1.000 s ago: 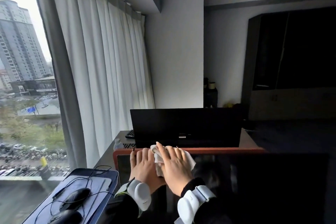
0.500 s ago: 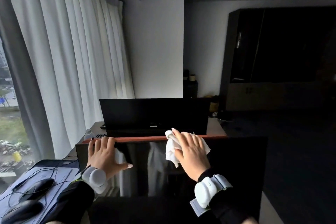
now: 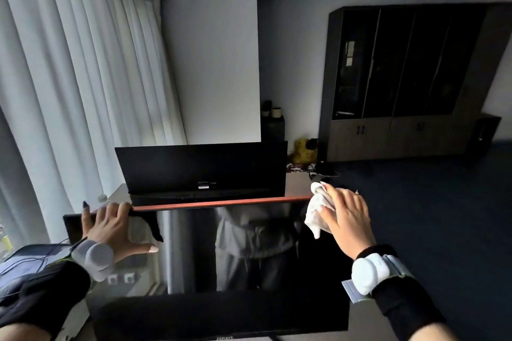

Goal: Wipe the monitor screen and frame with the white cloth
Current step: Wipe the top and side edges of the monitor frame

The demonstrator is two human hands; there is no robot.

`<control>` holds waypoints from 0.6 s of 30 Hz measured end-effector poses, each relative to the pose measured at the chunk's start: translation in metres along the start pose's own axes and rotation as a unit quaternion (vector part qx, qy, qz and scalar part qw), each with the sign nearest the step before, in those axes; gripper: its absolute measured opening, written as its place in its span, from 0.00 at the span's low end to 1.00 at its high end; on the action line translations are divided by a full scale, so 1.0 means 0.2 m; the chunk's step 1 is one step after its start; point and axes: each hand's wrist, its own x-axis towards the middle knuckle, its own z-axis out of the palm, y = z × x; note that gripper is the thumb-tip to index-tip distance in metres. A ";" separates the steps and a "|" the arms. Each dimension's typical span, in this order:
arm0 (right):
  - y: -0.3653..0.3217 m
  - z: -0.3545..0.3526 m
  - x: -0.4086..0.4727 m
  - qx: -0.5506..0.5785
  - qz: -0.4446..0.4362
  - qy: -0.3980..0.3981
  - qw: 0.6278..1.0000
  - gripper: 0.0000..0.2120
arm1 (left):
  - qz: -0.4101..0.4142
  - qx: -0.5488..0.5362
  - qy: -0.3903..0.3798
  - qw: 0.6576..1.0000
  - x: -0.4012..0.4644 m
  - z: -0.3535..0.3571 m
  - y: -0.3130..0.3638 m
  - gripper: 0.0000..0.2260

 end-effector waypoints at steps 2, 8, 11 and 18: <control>0.05 0.00 0.01 0.051 0.033 0.013 0.998 0.22 | 0.052 0.016 -0.008 0.998 -0.03 -0.04 0.11 0.57; 0.09 0.02 -0.10 0.434 0.271 -0.008 0.859 0.17 | 0.235 -0.101 0.020 0.966 -0.14 -0.13 0.86 0.47; 0.11 0.06 -0.23 0.448 0.294 -0.061 0.842 0.23 | 0.281 -0.145 0.018 0.949 -0.15 -0.17 1.23 0.41; 0.19 0.10 -0.34 0.414 0.332 -0.118 0.840 0.23 | 0.295 -0.151 -0.025 0.943 -0.16 -0.16 1.67 0.33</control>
